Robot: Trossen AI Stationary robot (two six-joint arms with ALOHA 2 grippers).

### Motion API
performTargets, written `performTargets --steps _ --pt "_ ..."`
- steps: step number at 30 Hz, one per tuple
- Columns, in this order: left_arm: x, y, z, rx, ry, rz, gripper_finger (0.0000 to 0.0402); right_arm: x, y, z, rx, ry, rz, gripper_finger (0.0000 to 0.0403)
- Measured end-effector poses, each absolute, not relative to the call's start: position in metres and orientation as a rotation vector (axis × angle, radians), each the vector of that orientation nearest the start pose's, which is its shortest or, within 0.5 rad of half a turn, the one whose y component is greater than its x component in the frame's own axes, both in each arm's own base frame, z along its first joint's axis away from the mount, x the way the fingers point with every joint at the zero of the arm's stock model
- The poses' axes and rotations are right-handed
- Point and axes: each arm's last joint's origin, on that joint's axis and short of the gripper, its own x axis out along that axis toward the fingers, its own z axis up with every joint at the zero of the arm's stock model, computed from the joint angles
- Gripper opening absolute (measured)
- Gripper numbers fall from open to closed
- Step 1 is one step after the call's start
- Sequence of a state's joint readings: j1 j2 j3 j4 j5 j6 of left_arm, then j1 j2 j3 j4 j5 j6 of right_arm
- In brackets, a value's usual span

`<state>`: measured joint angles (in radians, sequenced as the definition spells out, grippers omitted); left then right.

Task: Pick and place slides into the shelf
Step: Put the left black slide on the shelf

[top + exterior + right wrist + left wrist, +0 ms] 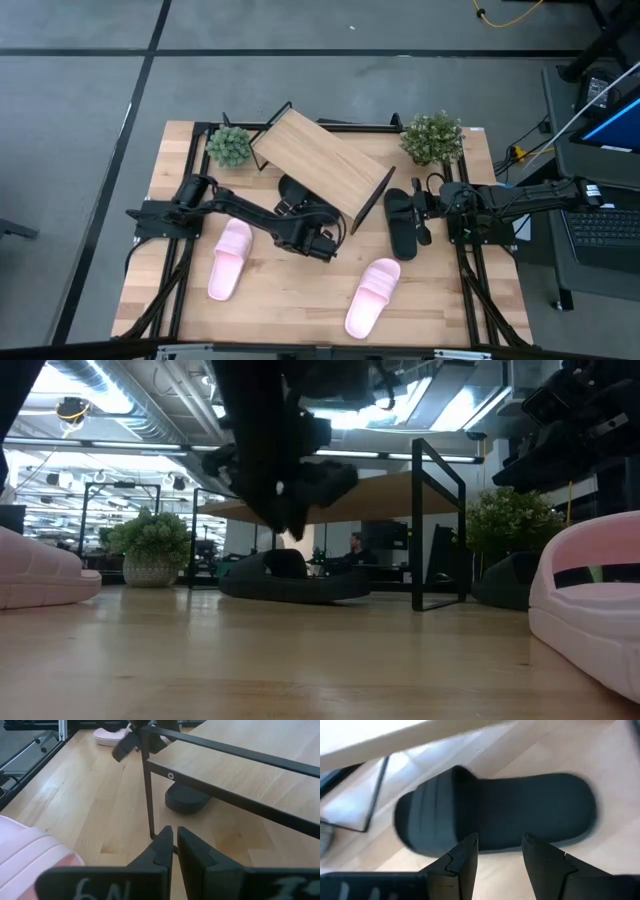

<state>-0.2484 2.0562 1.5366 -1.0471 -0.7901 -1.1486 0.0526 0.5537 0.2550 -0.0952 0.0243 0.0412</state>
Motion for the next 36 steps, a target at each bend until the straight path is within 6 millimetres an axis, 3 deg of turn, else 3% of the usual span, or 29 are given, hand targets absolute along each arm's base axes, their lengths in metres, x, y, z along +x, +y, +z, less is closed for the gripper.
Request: performTargets --steps 21,36 --pt "0.382 -0.056 0.172 -0.156 0.959 1.103 0.0123 0.136 0.006 0.19 0.024 0.394 0.02 0.0029" --pt "0.377 -0.053 0.172 -0.099 1.014 1.111 0.0123 0.136 0.007 0.19 0.002 0.395 0.024 0.0029"
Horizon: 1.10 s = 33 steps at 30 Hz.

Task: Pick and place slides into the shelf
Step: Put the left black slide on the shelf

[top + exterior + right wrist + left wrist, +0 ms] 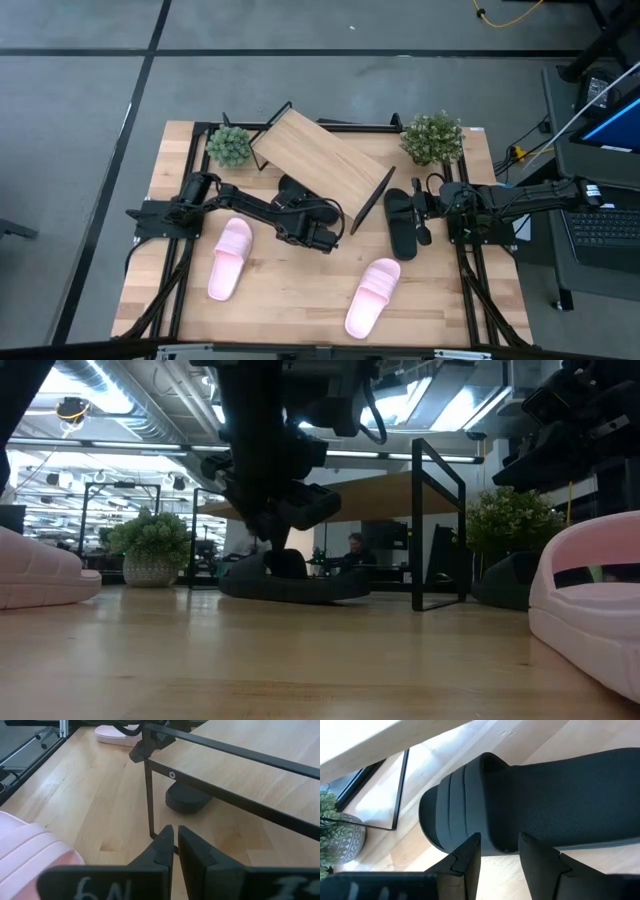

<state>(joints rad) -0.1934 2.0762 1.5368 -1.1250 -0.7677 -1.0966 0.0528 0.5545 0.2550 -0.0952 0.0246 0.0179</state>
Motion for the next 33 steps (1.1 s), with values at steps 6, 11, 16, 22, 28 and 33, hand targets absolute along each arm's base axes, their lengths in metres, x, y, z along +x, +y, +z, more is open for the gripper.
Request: performTargets --steps 6,11,16,22,28,33 --pt "0.374 -0.049 0.162 -0.104 1.017 1.125 0.0123 0.136 0.006 0.19 0.003 0.395 0.024 0.0029" --pt "0.367 -0.042 0.153 -0.122 1.02 1.172 0.0123 0.136 0.006 0.19 0.003 0.394 0.024 0.0029" --pt "0.365 -0.039 0.149 -0.117 1.03 1.183 0.0123 0.136 0.007 0.19 0.003 0.394 0.024 0.0029" --pt "0.365 -0.037 0.148 -0.115 1.023 1.19 0.012 0.136 0.006 0.191 0.002 0.394 0.024 0.0029" --pt "0.364 -0.037 0.148 -0.103 1.023 1.196 0.0067 0.136 0.007 0.19 0.002 0.394 0.024 0.0029" --pt "0.362 -0.036 0.148 -0.111 1.02 1.219 0.0009 0.136 0.007 0.19 0.002 0.394 0.024 0.0029"
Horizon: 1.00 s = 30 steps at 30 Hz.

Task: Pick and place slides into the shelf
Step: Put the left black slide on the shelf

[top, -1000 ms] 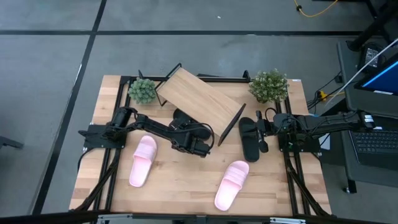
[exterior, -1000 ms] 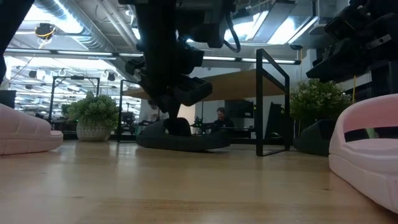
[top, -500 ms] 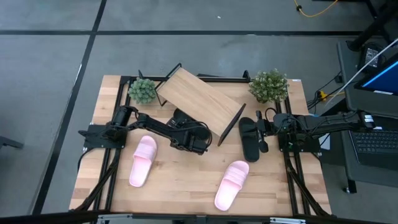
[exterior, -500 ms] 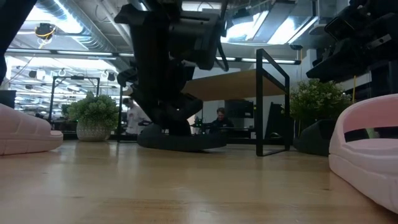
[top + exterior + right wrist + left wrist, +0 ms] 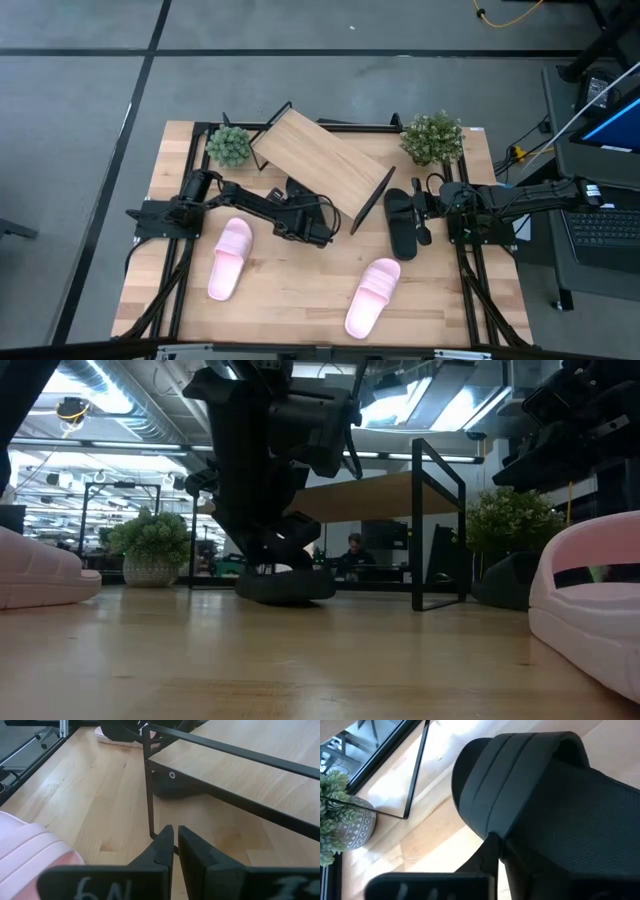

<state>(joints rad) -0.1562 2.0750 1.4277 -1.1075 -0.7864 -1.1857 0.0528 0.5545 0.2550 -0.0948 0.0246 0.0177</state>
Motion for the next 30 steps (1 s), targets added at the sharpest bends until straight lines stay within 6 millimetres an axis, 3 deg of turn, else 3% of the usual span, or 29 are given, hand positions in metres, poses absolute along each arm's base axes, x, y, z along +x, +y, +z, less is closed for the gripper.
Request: performTargets --steps 7,14,30 --pt "0.354 -0.037 0.15 -0.081 1.056 1.256 0.0005 0.136 0.006 0.19 0.004 0.394 0.024 0.0029" --pt "0.349 -0.051 0.15 -0.041 1.088 1.23 0.0002 0.136 0.006 0.191 0.005 0.394 0.024 0.0029" --pt "0.331 -0.1 0.154 -0.004 1.017 1.21 0.0001 0.136 0.006 0.191 0.003 0.394 0.024 0.0029"
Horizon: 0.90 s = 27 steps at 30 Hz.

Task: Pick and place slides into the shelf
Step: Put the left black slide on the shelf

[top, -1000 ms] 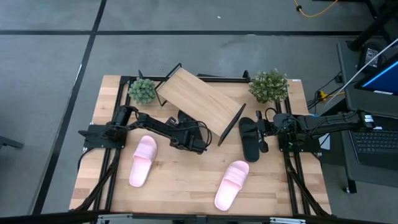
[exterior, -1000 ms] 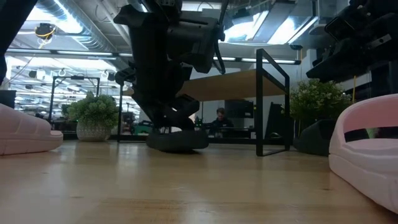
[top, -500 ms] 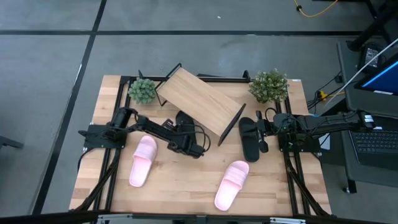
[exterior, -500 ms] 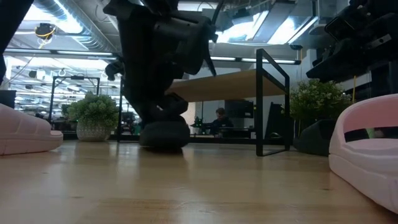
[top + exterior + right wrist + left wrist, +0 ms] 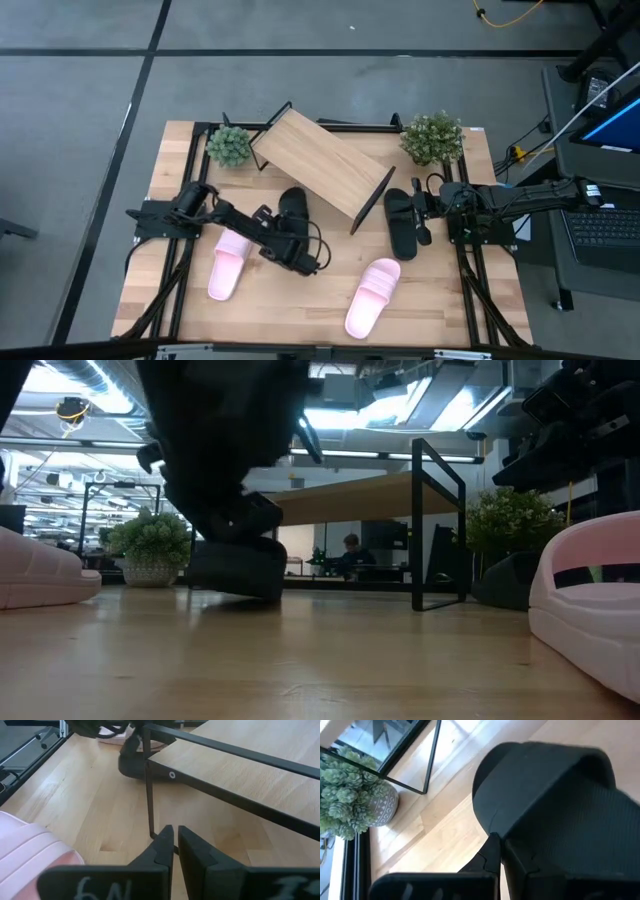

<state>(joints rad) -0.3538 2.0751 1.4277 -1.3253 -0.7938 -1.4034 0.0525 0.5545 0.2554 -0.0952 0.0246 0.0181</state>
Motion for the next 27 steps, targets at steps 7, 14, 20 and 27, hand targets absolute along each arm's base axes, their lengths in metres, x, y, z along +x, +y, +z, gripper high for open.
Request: performTargets --steps 7,14,20,27 --pt "0.319 -0.122 0.165 0.011 0.945 1.179 0.0 0.136 0.007 0.191 0.002 0.394 0.024 0.0029" --pt "0.303 -0.139 0.17 0.045 0.93 1.184 0.0 0.136 0.006 0.191 0.002 0.394 0.024 0.0029" --pt "0.29 -0.153 0.175 0.068 0.908 1.202 0.0 0.136 0.006 0.191 0.002 0.394 0.024 0.0029" --pt "0.283 -0.173 0.189 0.078 0.901 1.129 0.0 0.136 0.007 0.191 0.002 0.394 0.024 0.0029"
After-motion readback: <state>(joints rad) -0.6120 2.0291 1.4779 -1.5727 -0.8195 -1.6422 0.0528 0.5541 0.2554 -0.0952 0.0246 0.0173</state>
